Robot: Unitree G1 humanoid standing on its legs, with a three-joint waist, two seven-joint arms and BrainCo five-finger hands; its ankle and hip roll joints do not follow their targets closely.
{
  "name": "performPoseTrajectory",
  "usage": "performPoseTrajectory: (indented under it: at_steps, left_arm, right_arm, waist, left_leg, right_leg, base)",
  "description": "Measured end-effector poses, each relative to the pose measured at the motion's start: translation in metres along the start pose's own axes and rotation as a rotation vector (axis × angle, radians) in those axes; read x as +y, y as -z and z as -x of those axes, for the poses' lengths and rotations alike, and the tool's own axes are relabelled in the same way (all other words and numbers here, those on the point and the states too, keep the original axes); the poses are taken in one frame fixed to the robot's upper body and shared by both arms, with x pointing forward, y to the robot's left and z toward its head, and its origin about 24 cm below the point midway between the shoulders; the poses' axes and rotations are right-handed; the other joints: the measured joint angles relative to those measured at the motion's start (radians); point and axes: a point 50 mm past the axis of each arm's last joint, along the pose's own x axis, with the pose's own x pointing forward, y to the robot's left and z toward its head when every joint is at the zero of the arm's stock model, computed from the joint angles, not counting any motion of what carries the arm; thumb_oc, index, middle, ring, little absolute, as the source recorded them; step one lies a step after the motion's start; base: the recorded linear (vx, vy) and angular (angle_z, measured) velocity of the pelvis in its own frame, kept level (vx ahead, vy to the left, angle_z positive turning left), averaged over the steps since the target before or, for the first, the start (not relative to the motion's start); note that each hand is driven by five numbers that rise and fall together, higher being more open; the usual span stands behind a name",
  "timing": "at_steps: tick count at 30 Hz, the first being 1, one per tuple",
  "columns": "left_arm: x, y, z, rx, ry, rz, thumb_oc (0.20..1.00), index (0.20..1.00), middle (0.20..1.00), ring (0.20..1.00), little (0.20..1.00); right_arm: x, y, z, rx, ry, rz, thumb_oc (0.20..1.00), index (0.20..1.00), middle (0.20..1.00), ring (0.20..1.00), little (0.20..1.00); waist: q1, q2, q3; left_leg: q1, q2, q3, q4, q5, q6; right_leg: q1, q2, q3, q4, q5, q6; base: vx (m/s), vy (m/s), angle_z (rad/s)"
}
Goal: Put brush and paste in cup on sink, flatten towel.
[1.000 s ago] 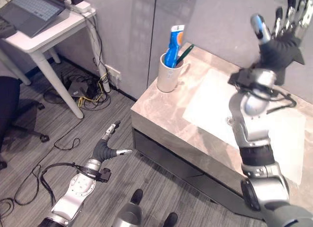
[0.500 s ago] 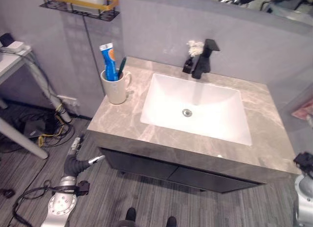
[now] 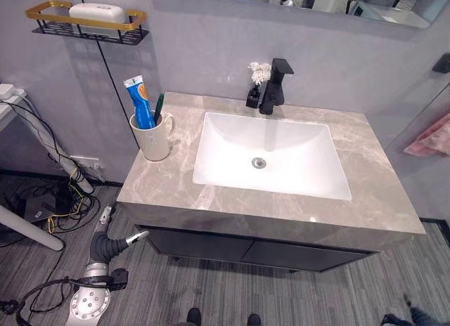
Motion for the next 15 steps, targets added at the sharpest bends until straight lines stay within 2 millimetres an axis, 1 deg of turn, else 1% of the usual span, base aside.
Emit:
performPoseTrajectory:
  at_steps: [2, 3, 4, 5, 6, 7, 8, 10, 12, 13, 14, 15]
  left_arm:
    - [0.0, 0.0, 0.0, -0.002, 0.002, -0.001, 1.0, 1.0, 1.0, 1.0, 1.0]
    - [-0.007, -0.004, -0.004, -0.019, 0.023, 0.007, 1.0, 1.0, 1.0, 1.0, 1.0]
    - [-0.007, -0.005, -0.005, -0.024, 0.024, 0.007, 1.0, 1.0, 1.0, 1.0, 1.0]
    - [-0.007, -0.005, -0.005, -0.024, 0.023, 0.007, 1.0, 1.0, 1.0, 1.0, 1.0]
    - [-0.007, -0.006, -0.005, -0.027, 0.018, 0.004, 1.0, 1.0, 1.0, 1.0, 1.0]
    - [-0.006, -0.005, -0.005, -0.027, 0.007, 0.001, 1.0, 1.0, 1.0, 1.0, 1.0]
    - [-0.003, -0.006, -0.006, -0.029, -0.009, -0.004, 1.0, 1.0, 1.0, 1.0, 1.0]
    - [0.002, -0.005, -0.005, -0.025, -0.033, -0.008, 1.0, 1.0, 1.0, 1.0, 1.0]
    - [0.003, -0.005, -0.005, -0.031, -0.03, -0.028, 1.0, 1.0, 1.0, 1.0, 1.0]
    - [0.004, -0.005, -0.005, -0.035, -0.029, -0.046, 1.0, 1.0, 1.0, 1.0, 1.0]
    - [0.003, -0.005, -0.005, -0.035, -0.026, -0.045, 1.0, 1.0, 1.0, 1.0, 1.0]
    - [0.003, -0.005, -0.005, -0.036, -0.029, -0.044, 1.0, 1.0, 1.0, 1.0, 1.0]
  right_arm:
    - [0.01, 0.011, 0.009, 0.053, -0.086, 0.014, 1.0, 1.0, 1.0, 1.0, 1.0]
    - [0.023, 0.022, 0.017, 0.076, -0.201, 0.108, 1.0, 1.0, 1.0, 1.0, 1.0]
    - [0.027, 0.028, 0.023, 0.1, -0.248, 0.128, 1.0, 1.0, 1.0, 1.0, 1.0]
    - [0.033, 0.03, 0.028, 0.094, -0.293, 0.149, 1.0, 1.0, 1.0, 1.0, 1.0]
    - [0.045, 0.033, 0.04, 0.05, -0.403, 0.241, 1.0, 1.0, 1.0, 1.0, 1.0]
    - [0.053, 0.03, 0.044, 0.013, -0.46, 0.296, 1.0, 1.0, 1.0, 1.0, 1.0]
    - [0.06, 0.025, 0.047, -0.012, -0.498, 0.316, 1.0, 1.0, 1.0, 1.0, 1.0]
    - [0.065, 0.023, 0.051, -0.077, -0.563, 0.403, 1.0, 1.0, 1.0, 1.0, 1.0]
    - [0.063, 0.029, 0.054, -0.096, -0.598, 0.447, 1.0, 1.0, 1.0, 1.0, 1.0]
    - [0.061, 0.038, 0.058, -0.069, -0.615, 0.467, 1.0, 1.0, 1.0, 1.0, 1.0]
    - [0.06, 0.042, 0.058, -0.053, -0.615, 0.477, 1.0, 1.0, 1.0, 1.0, 1.0]
    - [0.056, 0.047, 0.058, -0.037, -0.613, 0.487, 1.0, 1.0, 1.0, 1.0, 1.0]
  waist:
    - [0.0, -0.004, 0.018]
    - [0.011, -0.012, 0.027]
    - [0.01, -0.016, 0.037]
    - [0.009, -0.016, 0.045]
    - [0.012, -0.018, 0.063]
    - [0.024, -0.015, 0.072]
    - [0.031, -0.013, 0.095]
    - [0.03, -0.017, 0.105]
    - [0.029, -0.019, 0.11]
    - [0.028, -0.035, 0.113]
    - [0.029, -0.042, 0.109]
    - [0.026, -0.042, 0.109]
  left_leg:
    - [0.0, -0.008, 0.005, 0.0, 0.0, 0.002]
    - [-0.004, -0.012, 0.007, 0.0, -0.003, 0.011]
    - [-0.004, -0.016, 0.011, 0.0, -0.003, 0.014]
    - [-0.003, -0.016, 0.013, 0.0, -0.002, 0.016]
    - [0.001, -0.018, 0.032, 0.001, -0.002, 0.019]
    - [0.002, -0.009, 0.056, 0.0, -0.002, 0.025]
    - [0.018, -0.003, 0.085, 0.0, 0.002, 0.032]
    - [0.037, -0.004, 0.106, -0.005, -0.013, 0.043]
    - [0.042, -0.006, 0.108, -0.005, -0.014, 0.044]
    - [0.047, -0.005, 0.11, -0.005, -0.014, 0.045]
    - [0.046, -0.004, 0.107, -0.005, -0.014, 0.045]
    - [0.046, -0.004, 0.103, -0.004, -0.013, 0.045]
  right_leg:
    - [-0.005, -0.005, 0.01, 0.0, 0.003, 0.002]
    - [-0.014, -0.01, 0.016, 0.001, 0.008, 0.006]
    - [-0.017, -0.012, 0.019, 0.005, 0.012, 0.008]
    - [-0.023, -0.014, 0.022, 0.017, 0.012, 0.008]
    - [-0.047, -0.01, 0.03, 0.053, 0.011, 0.012]
    - [-0.065, -0.011, 0.031, 0.08, 0.016, 0.018]
    - [-0.072, -0.01, 0.022, 0.1, 0.024, 0.018]
    - [-0.086, 0.0, -0.021, 0.139, 0.027, 0.011]
    - [-0.098, 0.002, -0.01, 0.165, 0.006, 0.014]
    - [-0.106, 0.02, -0.009, 0.192, -0.036, 0.007]
    - [-0.107, 0.027, -0.003, 0.192, -0.051, -0.016]
    - [-0.103, 0.032, -0.002, 0.189, -0.054, -0.021]
  base:
    - [-0.06, 0.108, -0.08]
    - [-0.07, 0.089, -0.1]
    - [-0.05, 0.125, -0.1]
    - [-0.08, 0.104, -0.18]
    - [-0.06, 0.133, -0.38]
    - [-0.03, 0.131, -0.64]
    - [0.0, 0.123, -0.71]
    - [0.02, 0.104, -0.44]
    - [0.04, 0.081, -0.09]
    - [0.03, 0.07, 0.02]
    - [0.04, 0.041, 0.08]
    - [0.04, 0.021, 0.09]
